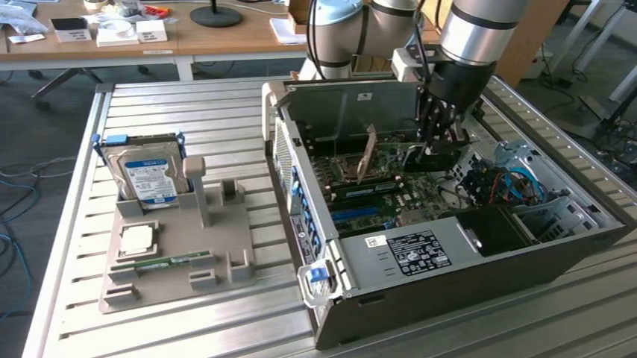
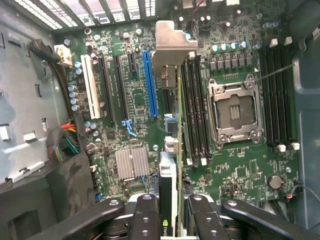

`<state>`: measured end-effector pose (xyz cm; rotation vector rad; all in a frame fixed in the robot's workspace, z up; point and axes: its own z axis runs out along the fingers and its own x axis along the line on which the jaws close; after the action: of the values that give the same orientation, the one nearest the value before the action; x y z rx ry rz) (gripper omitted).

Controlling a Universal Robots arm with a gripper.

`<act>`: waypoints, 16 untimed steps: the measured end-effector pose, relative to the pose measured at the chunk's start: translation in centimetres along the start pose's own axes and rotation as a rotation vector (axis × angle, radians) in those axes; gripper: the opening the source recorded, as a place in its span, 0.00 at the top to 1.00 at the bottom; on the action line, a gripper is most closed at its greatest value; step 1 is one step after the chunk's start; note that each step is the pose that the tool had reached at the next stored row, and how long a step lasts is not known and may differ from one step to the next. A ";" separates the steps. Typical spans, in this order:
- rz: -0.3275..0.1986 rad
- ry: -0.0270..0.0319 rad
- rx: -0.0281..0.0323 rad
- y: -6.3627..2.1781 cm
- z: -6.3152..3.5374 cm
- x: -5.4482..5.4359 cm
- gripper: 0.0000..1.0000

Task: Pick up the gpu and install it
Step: 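Insert the gpu into the slot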

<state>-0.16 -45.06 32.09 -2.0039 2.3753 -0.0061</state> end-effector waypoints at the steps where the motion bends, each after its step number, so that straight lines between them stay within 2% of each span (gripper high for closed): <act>1: 0.000 0.0000 0.0000 0.09 0.01 0.0 0.73; 16: 0.000 -0.0001 0.0000 0.78 0.06 0.1 0.73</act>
<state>-0.96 -45.06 32.00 -2.0039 2.3753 -0.0061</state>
